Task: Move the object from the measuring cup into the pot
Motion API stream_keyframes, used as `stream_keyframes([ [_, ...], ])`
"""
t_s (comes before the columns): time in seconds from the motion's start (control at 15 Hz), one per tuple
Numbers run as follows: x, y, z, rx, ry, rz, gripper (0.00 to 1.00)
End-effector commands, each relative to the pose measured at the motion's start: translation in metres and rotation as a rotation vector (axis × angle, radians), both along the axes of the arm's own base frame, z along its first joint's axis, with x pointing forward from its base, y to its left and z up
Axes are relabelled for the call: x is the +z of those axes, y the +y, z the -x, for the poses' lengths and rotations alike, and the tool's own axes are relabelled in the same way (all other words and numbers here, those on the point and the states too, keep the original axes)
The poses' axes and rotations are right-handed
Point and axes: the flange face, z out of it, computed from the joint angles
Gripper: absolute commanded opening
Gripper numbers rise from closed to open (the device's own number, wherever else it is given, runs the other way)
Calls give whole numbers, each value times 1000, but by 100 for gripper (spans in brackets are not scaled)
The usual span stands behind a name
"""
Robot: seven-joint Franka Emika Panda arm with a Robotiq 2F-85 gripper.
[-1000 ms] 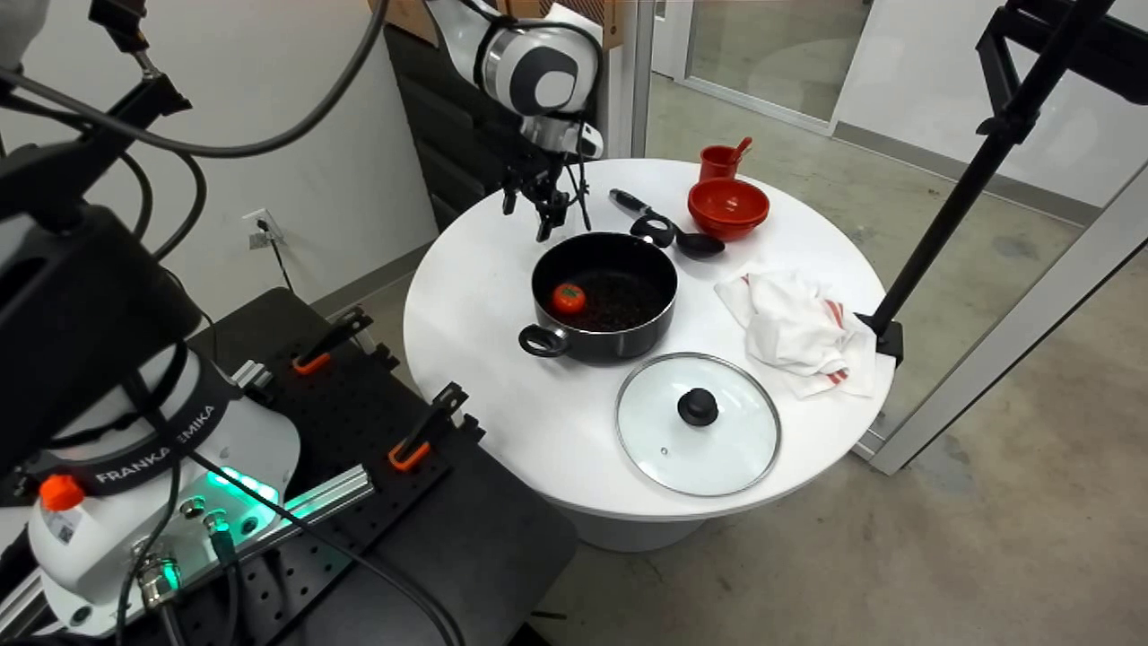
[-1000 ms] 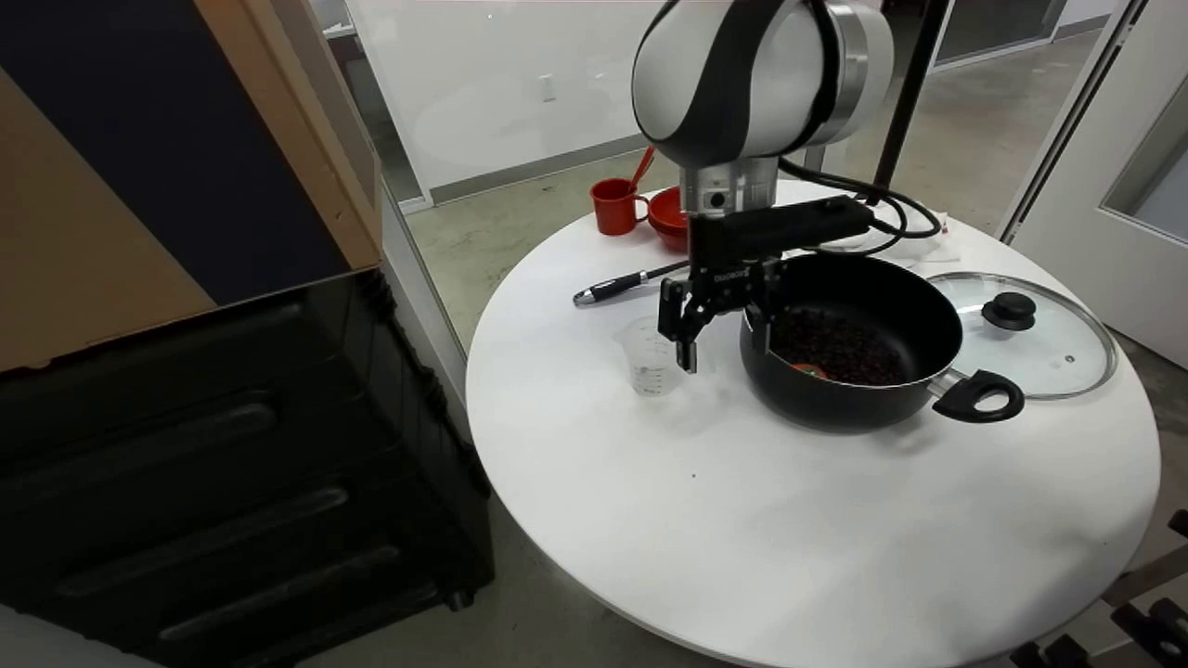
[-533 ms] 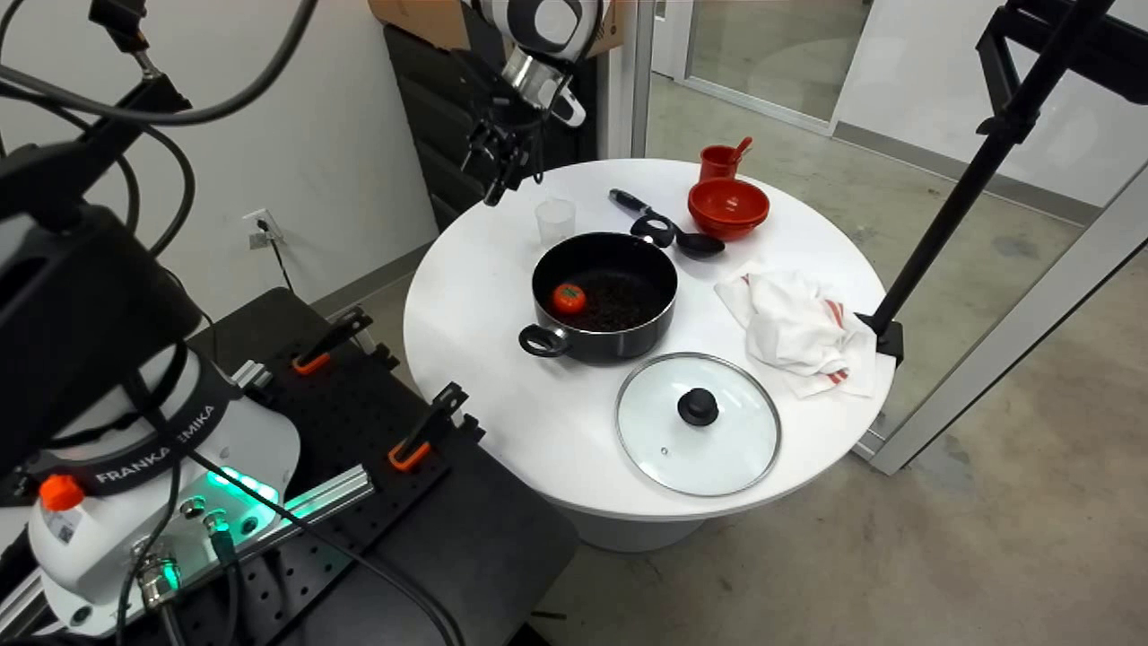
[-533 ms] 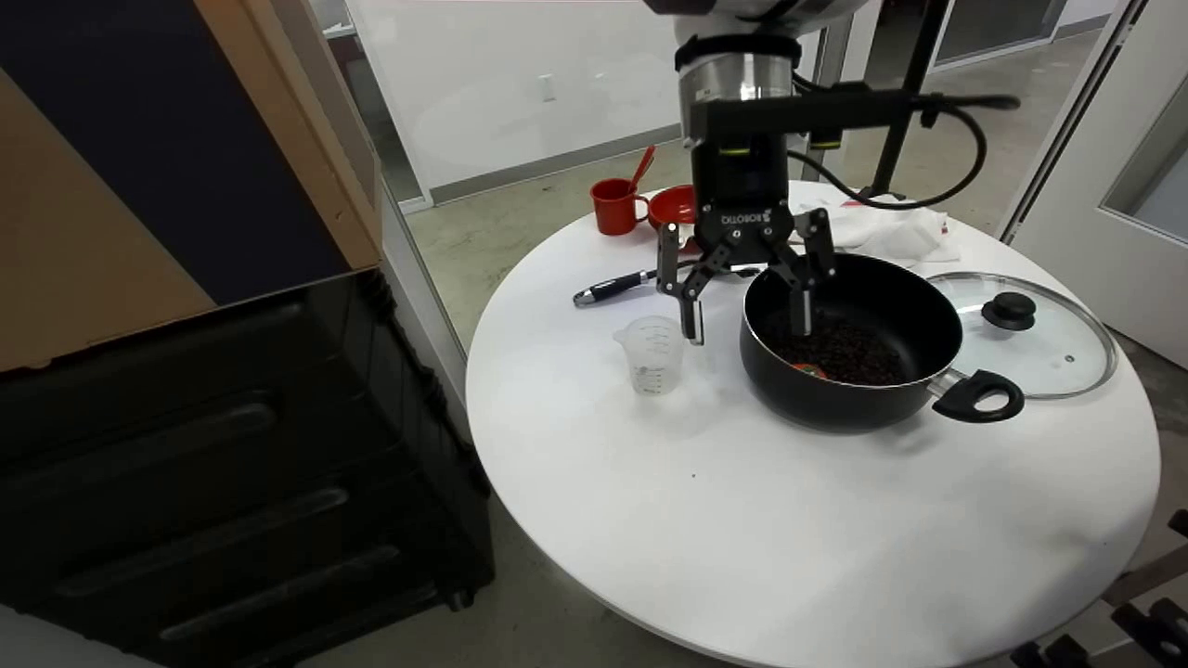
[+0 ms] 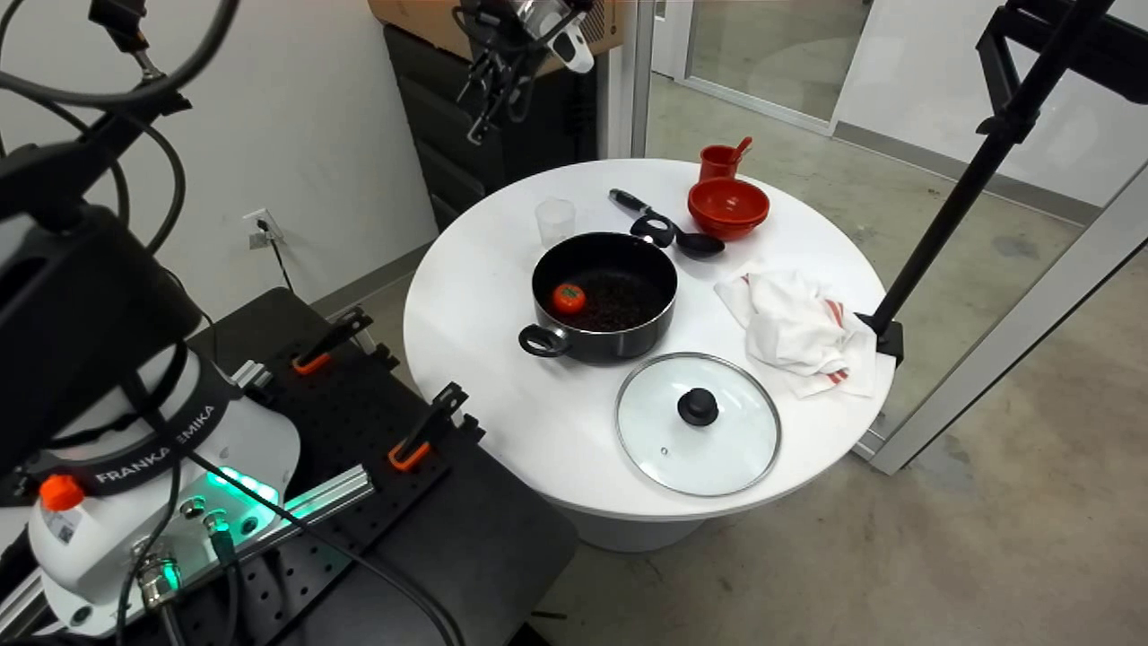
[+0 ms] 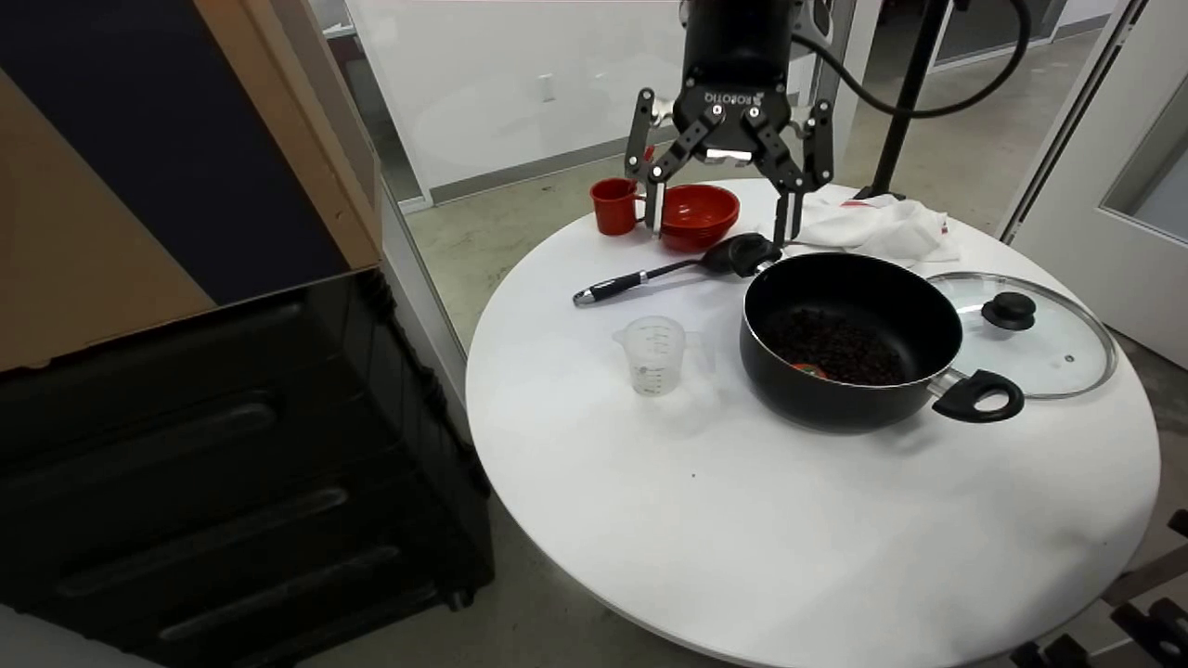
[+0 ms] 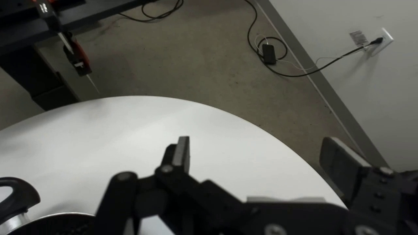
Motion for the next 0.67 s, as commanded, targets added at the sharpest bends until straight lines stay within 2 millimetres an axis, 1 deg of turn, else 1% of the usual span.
stream_keyframes([
  [0.0, 41, -4, -2, 30, -91, -32, 100],
  [0.27, 83, -10, -1, 114, -216, -5, 100],
  [0.47, 109, -17, -3, 148, -317, 28, 100],
  [0.53, 115, -19, -4, 133, -336, 25, 100],
  [0.6, 103, -15, -12, 120, -285, 15, 100],
])
